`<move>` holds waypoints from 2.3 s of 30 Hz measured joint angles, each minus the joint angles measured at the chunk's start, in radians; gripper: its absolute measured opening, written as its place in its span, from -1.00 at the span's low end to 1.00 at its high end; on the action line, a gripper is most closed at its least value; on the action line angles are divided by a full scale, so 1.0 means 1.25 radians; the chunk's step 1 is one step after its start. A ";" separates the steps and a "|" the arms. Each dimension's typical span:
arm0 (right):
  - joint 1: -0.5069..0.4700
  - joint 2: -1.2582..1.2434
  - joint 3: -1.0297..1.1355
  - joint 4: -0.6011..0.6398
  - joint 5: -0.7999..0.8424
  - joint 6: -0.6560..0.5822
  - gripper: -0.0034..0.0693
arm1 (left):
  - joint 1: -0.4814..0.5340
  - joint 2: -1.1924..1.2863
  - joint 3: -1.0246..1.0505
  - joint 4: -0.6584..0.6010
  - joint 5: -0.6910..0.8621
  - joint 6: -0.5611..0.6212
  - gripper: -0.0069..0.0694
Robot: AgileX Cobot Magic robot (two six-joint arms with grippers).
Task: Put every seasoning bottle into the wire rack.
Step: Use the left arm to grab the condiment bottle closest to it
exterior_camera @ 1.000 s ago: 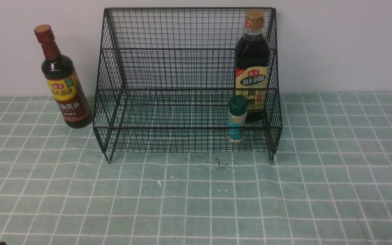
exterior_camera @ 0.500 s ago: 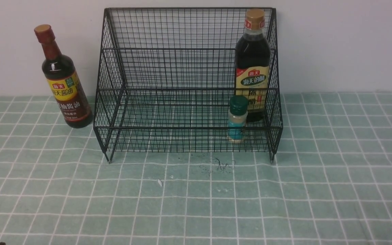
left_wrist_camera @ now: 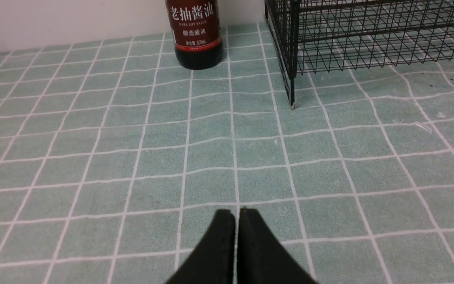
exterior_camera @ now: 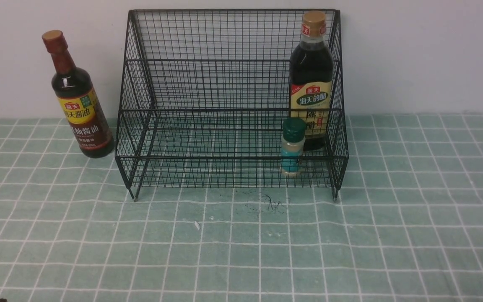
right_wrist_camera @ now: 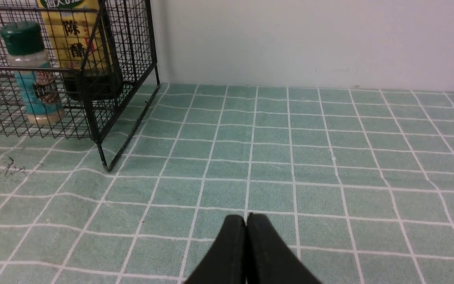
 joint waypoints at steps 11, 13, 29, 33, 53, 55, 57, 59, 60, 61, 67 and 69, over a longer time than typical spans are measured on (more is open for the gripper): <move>0.000 0.000 0.000 0.000 0.000 0.000 -0.95 | 0.000 0.000 0.000 0.000 0.000 0.000 -0.83; 0.000 0.000 0.000 0.000 0.000 0.000 -0.95 | 0.000 0.000 0.000 0.000 0.000 0.000 -0.83; 0.000 0.000 0.000 0.000 0.000 0.000 -0.95 | 0.000 0.000 0.001 0.027 -0.035 0.002 -0.83; 0.000 0.000 0.000 0.000 0.000 0.000 -0.95 | 0.000 0.000 0.001 -0.021 -0.190 -0.028 -0.83; 0.000 0.000 0.000 0.000 0.000 0.000 -0.95 | 0.000 0.016 -0.017 -0.059 -0.661 -0.069 -0.83; 0.000 0.000 0.000 0.000 0.000 0.000 -0.95 | 0.000 0.053 -0.050 -0.059 -0.648 -0.069 -0.83; 0.000 0.000 0.000 0.000 0.000 -0.001 -0.95 | 0.000 0.124 -0.098 -0.059 -0.628 -0.069 -0.83; 0.000 0.000 0.000 0.000 0.000 -0.001 -0.95 | 0.000 0.192 -0.144 -0.059 -0.615 -0.069 -0.83; 0.000 0.000 0.000 0.000 0.000 -0.001 -0.95 | 0.000 0.225 -0.170 -0.059 -0.613 -0.069 -0.83; 0.000 0.000 0.000 0.000 0.000 -0.001 -0.95 | 0.000 0.267 -0.195 -0.059 -0.611 -0.069 -0.83; 0.000 0.000 0.000 0.000 0.000 -0.001 -0.95 | 0.000 0.500 -0.317 -0.059 -0.603 -0.069 -0.70; 0.000 0.000 0.000 0.000 0.000 -0.001 -0.95 | 0.000 0.594 -0.359 -0.059 -0.604 -0.069 -0.57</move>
